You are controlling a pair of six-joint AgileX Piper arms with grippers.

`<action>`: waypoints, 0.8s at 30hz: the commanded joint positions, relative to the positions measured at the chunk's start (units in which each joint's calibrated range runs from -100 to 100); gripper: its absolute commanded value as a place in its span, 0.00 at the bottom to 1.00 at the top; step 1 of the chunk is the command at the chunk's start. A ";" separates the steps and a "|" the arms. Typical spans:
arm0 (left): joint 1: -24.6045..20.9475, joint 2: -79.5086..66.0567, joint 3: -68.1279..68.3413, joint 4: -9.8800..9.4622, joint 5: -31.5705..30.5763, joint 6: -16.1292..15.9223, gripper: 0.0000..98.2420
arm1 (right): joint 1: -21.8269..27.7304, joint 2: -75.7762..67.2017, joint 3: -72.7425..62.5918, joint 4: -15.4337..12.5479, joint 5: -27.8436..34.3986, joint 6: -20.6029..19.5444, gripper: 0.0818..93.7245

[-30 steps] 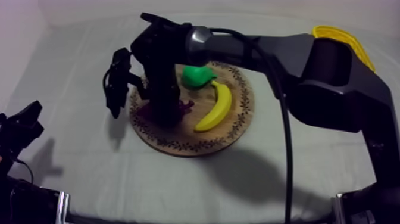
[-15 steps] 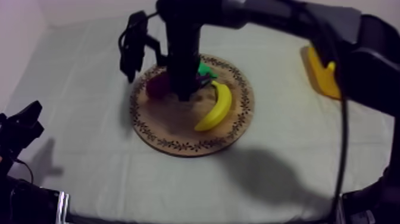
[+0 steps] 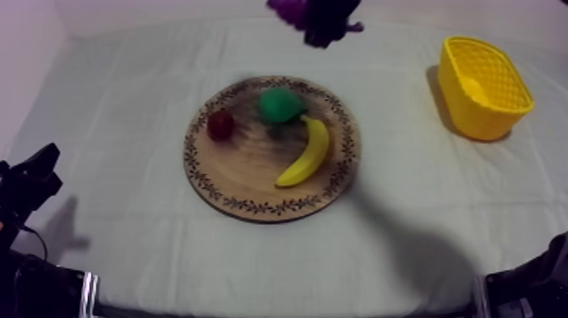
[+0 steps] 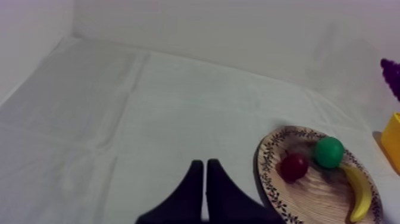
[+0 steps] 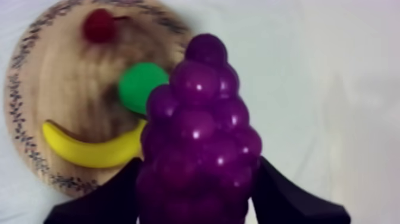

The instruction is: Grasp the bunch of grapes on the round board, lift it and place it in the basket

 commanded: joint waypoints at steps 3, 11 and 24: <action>-0.01 0.00 -0.04 -0.04 -0.03 0.00 0.00 | 3.99 -6.02 3.02 0.78 -2.60 -1.72 0.38; -0.01 0.00 -0.04 -0.04 -0.03 0.00 0.00 | 11.64 -13.78 9.85 2.20 -7.63 -5.32 0.38; -0.01 0.00 -0.04 -0.04 -0.03 0.00 0.00 | 24.75 -18.57 18.26 3.90 -17.54 -12.03 0.38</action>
